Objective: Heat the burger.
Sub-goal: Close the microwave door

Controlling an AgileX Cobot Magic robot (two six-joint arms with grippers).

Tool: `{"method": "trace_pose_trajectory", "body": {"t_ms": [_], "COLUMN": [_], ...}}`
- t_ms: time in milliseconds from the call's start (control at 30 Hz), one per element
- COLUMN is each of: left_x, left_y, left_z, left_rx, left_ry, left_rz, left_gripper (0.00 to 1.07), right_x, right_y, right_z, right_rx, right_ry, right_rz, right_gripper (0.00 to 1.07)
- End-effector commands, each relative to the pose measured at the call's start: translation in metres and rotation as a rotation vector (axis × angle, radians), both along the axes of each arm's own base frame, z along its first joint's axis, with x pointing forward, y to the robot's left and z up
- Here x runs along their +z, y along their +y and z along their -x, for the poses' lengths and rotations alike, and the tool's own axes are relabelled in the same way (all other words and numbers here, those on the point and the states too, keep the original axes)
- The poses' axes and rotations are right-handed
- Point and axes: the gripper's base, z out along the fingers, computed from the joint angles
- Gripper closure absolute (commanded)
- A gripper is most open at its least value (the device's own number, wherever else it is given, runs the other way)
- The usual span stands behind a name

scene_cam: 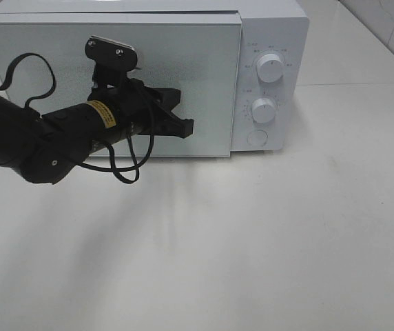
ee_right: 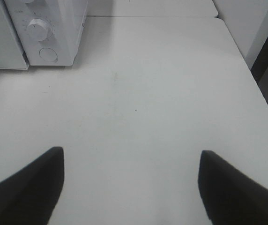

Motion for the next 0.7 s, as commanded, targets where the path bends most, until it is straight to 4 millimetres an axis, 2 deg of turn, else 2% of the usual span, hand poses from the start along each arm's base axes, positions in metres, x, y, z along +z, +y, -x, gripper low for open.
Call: {"method": "trace_pose_trajectory", "body": {"t_ms": [33,433,633,700], "left_x": [0.012,0.012,0.013,0.015], "left_y": [-0.004,-0.019,-0.018,-0.015], "left_z": [-0.020,-0.043,-0.040,-0.027], "left_rx": [0.071,0.073,0.068,0.064], "left_ry": [-0.027,-0.036,-0.026,0.019], "left_rz": [0.077,0.088,0.080,0.078], "left_gripper": [1.07,1.07,1.07,1.07], "right_x": [0.000,0.000,0.000,0.000], "right_y": [0.000,0.000,0.000,0.000], "right_z": [0.004,0.004,0.004,0.004], "right_rx": [-0.004,-0.004,-0.004,-0.004], "right_ry": [-0.035,-0.035,-0.035,-0.035], "right_rz": [0.000,0.000,0.000,0.000], "right_gripper": [0.32,0.32,0.32,0.32]}}
